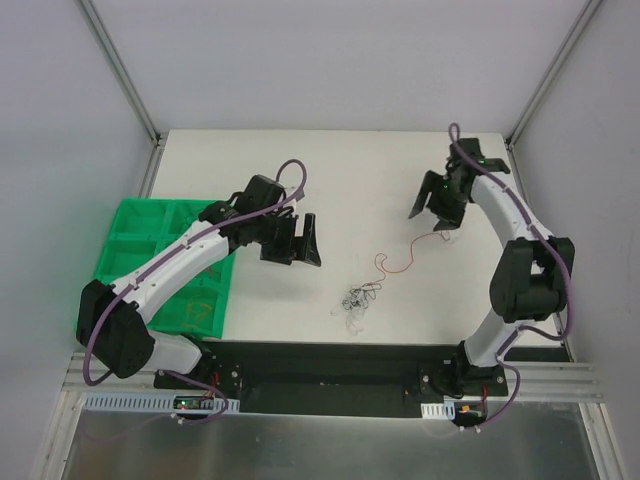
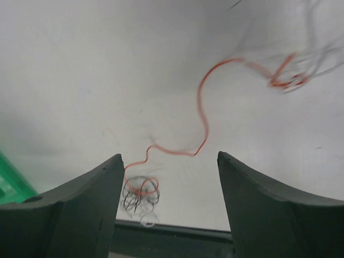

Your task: Untangle the cables

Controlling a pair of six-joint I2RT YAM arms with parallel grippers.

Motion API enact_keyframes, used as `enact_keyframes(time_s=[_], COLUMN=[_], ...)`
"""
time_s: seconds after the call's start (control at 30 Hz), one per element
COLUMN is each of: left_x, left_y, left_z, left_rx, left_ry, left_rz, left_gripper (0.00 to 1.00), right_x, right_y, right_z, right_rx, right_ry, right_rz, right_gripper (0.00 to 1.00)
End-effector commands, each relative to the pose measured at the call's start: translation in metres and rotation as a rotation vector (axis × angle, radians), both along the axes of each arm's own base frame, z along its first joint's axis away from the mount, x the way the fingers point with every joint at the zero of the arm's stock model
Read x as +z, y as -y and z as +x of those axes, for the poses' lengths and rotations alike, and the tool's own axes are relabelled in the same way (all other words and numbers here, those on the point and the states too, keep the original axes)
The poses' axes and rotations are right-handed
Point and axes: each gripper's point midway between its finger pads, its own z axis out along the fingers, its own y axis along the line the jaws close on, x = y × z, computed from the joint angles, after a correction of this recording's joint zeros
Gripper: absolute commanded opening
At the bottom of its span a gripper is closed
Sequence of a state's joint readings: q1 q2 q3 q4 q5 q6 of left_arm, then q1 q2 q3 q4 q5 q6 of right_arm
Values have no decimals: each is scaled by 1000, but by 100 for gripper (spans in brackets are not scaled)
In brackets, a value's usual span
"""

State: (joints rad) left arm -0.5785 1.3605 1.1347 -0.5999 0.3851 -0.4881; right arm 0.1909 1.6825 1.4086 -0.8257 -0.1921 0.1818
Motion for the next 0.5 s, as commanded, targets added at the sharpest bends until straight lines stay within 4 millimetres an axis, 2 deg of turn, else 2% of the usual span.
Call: enact_keyframes(time_s=[0.0,0.1,0.17,0.37,0.47], left_x=[27,34,35,37,34], left_y=[19,21,20,19,25], left_z=[-4,-13,-19,-26,-26], left_rx=[-61,-113,-132,-163,-183], left_ry=[70,108,128,158,147], left_rz=[-54,-48,-41,-25,-19], left_gripper=[84,85,85,85,85], right_x=[-8,-18,-23,-47,-55], right_y=[70,95,98,87,73], right_z=[31,46,55,71,69], right_rx=[-171,-217,-204,-107,-38], right_ry=[-45,-98,-98,-132,-143], right_rz=[-70,-66,-54,-16,-7], right_gripper=[73,69,68,59,43])
